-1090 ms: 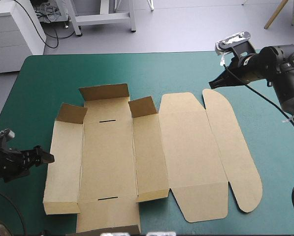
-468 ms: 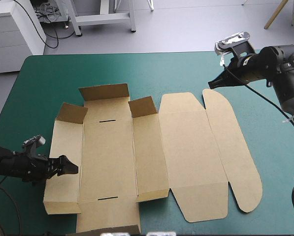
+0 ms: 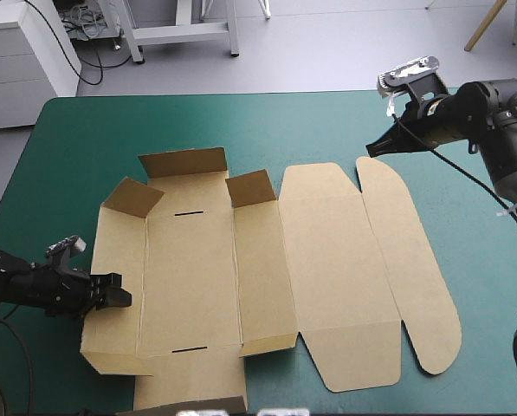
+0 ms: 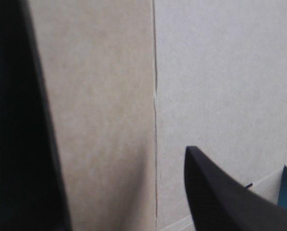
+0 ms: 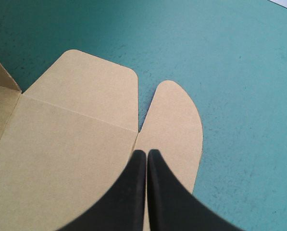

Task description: Fold the box

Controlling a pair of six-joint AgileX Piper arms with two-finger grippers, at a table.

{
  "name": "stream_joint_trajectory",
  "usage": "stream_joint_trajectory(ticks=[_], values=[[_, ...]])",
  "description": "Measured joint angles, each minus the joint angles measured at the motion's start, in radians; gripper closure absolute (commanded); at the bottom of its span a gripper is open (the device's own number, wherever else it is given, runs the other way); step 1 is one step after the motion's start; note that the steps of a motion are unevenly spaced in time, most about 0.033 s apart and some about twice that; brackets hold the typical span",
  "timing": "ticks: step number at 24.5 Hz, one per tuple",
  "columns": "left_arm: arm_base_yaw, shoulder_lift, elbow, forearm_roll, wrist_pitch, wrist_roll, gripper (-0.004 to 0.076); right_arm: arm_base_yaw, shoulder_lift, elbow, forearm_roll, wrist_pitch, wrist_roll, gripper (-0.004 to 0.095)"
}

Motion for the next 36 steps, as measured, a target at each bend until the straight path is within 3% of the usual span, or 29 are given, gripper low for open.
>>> stream_joint_trajectory(ticks=[5, 13, 17, 24, 36], values=[[0.0, 0.0, -0.019, 0.002, 0.002, -0.012, 0.0732, 0.0, 0.0, 0.0, 0.001, 0.0, 0.0, 0.0922], [-0.002, 0.0, -0.036, 0.039, 0.026, 0.022, 0.0734, 0.0, 0.0, 0.0, 0.001, -0.002, 0.0, 0.0922], [-0.051, 0.002, -0.126, 0.106, 0.026, 0.05, 0.0734, 0.0, 0.0, 0.0, 0.001, -0.02, 0.0, 0.0922], [-0.347, 0.007, -0.479, 0.287, -0.053, 0.047, 0.0734, -0.001, -0.055, 0.002, 0.001, -0.07, 0.0, 0.0922], [-0.817, 0.125, -0.734, 0.779, -0.184, -0.055, 0.0734, -0.002, -0.201, 0.002, -0.097, -0.131, 0.112, 0.0922]])
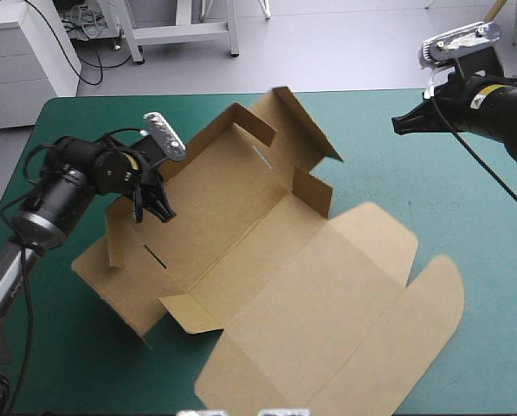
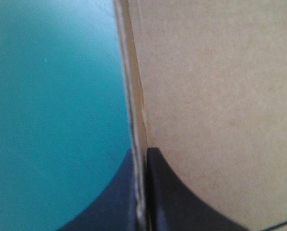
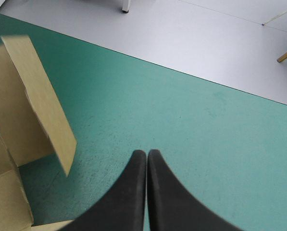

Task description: Fold the box

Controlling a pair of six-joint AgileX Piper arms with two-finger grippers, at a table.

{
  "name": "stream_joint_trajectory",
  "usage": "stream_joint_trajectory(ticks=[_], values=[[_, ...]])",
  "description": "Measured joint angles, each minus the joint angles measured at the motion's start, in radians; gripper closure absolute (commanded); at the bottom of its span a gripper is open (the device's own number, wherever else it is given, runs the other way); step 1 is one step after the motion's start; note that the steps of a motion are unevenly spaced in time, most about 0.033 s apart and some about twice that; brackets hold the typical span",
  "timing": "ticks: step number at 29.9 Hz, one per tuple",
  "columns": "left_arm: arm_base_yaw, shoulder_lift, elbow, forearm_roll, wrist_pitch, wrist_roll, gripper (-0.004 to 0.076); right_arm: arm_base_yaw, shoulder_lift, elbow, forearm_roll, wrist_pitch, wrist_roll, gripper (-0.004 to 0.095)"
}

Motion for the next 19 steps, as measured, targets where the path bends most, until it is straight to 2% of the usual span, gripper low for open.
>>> stream_joint_trajectory(ticks=[8, 19], values=[[-0.235, 0.053, -0.002, 0.327, -0.163, -0.004, 0.0734, 0.0, -0.038, 0.0, -0.043, 0.041, 0.061, 0.0922], [-0.279, 0.032, 0.005, 0.401, -0.302, 0.059, 0.0734, 0.0, -0.057, 0.0, -0.051, 0.107, 0.108, 0.0922]])
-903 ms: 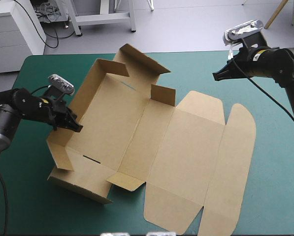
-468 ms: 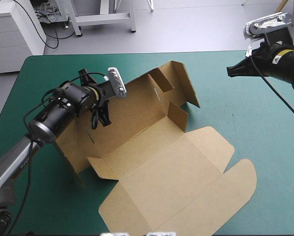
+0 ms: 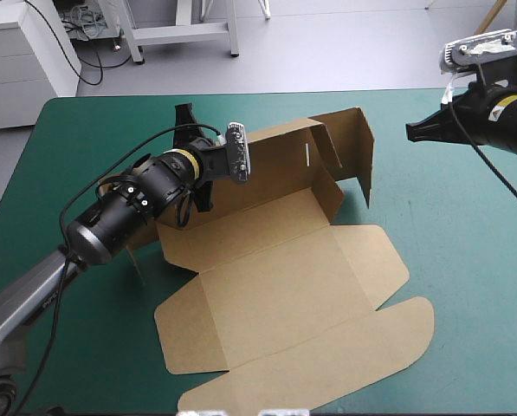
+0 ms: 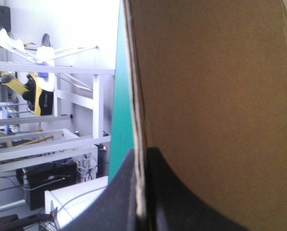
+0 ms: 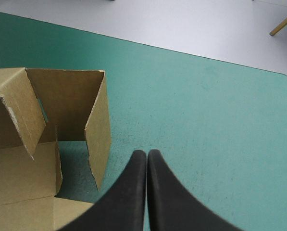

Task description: Fold the box

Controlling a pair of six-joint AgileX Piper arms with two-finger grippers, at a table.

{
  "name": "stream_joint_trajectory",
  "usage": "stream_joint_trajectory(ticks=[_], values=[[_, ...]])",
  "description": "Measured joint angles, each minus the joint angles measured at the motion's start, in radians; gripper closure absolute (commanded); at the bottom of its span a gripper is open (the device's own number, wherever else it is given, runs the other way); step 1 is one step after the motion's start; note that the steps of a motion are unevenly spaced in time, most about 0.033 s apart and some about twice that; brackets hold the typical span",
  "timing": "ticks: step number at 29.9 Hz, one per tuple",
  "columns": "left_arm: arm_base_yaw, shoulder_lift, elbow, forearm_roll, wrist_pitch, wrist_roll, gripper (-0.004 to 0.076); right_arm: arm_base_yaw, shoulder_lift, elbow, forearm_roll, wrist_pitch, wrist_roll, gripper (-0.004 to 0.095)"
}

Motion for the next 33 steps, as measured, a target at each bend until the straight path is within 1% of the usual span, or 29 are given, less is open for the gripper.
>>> stream_joint_trajectory(ticks=[4, 10, 15, 17, 24, 33], values=[[0.0, -0.052, 0.064, -0.007, -0.077, 0.067, 0.0734, 0.0, -0.001, 0.0, 0.008, 0.016, 0.006, 0.0922], [0.0, -0.15, 0.225, -0.011, -0.207, 0.13, 0.0734, 0.0, -0.001, 0.0, 0.025, 0.022, 0.009, 0.0922], [0.0, -0.248, 0.37, -0.011, -0.367, 0.158, 0.0734, 0.0, -0.008, 0.0, 0.041, 0.024, 0.009, 0.0922], [0.0, -0.274, 0.403, -0.007, -0.414, 0.162, 0.0734, 0.0, -0.018, 0.0, 0.041, 0.024, 0.009, 0.0922], [0.0, -0.29, 0.442, 0.005, -0.452, 0.166, 0.0734, 0.0, -0.055, 0.0, 0.041, 0.032, 0.01, 0.0922], [0.0, -0.211, 0.446, 0.037, -0.496, 0.166, 0.0734, 0.0, -0.061, 0.0, 0.06, 0.094, 0.01, 0.0921]])
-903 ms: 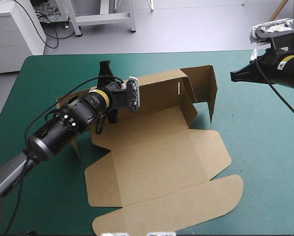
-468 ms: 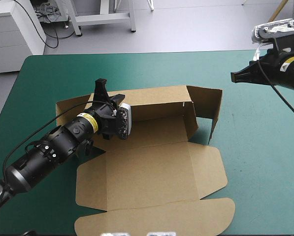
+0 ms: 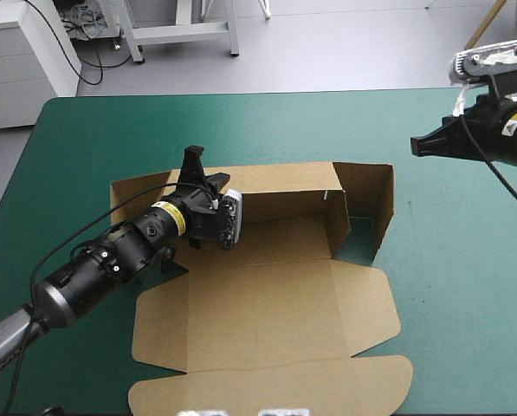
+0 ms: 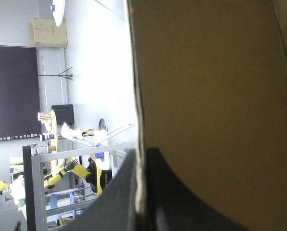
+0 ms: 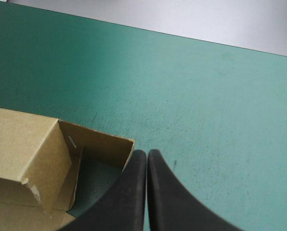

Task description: Fold the box

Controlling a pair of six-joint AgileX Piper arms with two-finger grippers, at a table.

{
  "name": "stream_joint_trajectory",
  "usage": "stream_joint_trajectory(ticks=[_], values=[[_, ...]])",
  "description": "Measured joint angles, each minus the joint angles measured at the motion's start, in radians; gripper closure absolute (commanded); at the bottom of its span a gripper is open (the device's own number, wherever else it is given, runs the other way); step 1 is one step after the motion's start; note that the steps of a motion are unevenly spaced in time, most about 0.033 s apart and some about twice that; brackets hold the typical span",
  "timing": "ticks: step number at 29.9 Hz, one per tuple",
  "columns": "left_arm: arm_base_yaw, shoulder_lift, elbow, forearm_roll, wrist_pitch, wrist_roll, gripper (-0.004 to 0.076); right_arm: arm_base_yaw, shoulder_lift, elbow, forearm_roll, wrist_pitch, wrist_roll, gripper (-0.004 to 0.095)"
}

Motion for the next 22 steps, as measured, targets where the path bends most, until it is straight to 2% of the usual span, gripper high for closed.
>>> stream_joint_trajectory(ticks=[4, 6, 10, 13, 15, 16, 22], values=[[0.0, 0.026, 0.0, 0.021, -0.023, 0.0, 0.0734, 0.0, 0.0, 0.0, 0.013, 0.026, -0.005, 0.0891], [0.0, 0.031, 0.005, 0.029, -0.039, 0.0, 0.0734, 0.0, 0.0, 0.0, 0.028, 0.031, -0.014, 0.081], [0.001, 0.032, 0.032, 0.048, -0.082, 0.0, 0.0734, 0.0, 0.014, 0.0, 0.065, 0.026, -0.034, 0.0482], [0.003, 0.034, 0.038, 0.054, -0.092, 0.0, 0.0734, 0.0, 0.031, 0.0, 0.073, -0.005, -0.044, 0.0167], [0.009, 0.037, 0.038, 0.056, -0.1, 0.0, 0.0734, 0.0, 0.045, 0.0, 0.078, -0.033, -0.05, 0.0055], [0.011, 0.038, 0.038, 0.056, -0.103, -0.001, 0.0734, 0.0, 0.056, 0.0, 0.08, -0.052, -0.051, 0.0031], [0.011, 0.038, 0.038, 0.058, -0.105, -0.003, 0.0734, 0.0, 0.17, -0.032, 0.088, -0.133, -0.063, 0.0033]])
